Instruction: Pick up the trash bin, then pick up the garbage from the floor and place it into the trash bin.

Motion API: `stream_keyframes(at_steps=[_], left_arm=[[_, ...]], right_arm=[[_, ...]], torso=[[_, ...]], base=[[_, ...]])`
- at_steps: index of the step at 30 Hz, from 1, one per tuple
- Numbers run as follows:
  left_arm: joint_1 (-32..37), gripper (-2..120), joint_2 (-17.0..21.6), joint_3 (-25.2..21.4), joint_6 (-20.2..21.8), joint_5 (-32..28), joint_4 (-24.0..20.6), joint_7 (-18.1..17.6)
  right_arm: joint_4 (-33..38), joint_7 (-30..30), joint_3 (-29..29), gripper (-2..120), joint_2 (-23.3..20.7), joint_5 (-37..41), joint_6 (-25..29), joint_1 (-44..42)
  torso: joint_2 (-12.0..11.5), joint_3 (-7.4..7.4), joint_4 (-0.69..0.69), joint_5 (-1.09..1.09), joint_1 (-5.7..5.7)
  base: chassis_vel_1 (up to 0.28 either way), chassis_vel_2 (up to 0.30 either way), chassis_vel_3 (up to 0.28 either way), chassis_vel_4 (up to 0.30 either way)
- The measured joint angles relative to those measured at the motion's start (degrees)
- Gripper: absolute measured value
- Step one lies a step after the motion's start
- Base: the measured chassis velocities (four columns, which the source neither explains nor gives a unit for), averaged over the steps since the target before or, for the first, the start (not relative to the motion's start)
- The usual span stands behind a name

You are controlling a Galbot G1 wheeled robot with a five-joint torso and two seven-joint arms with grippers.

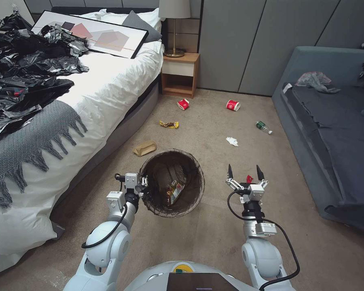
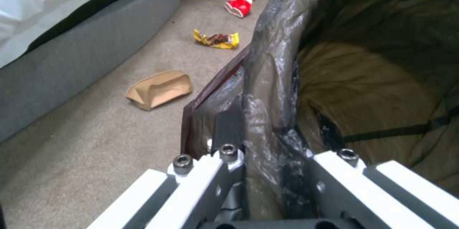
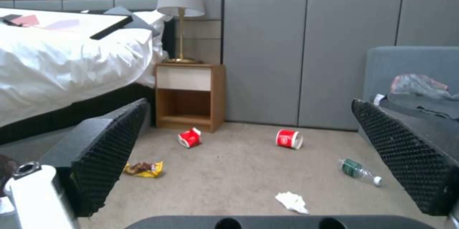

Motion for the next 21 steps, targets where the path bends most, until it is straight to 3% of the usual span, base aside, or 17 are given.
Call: stream_keyframes(at_steps=[21], left_arm=[[-0.1, 0, 0.0, -0.1, 0.1, 0.1, -0.1, 0.1]], right_arm=[[-0.5, 0.3, 0.4, 100, 0.3, 0.3, 0.0, 0.2]], torso=[[0.0, 0.00, 0.00, 0.00, -0.01]], base=[[-0.006, 0.005, 0.006, -0.004]])
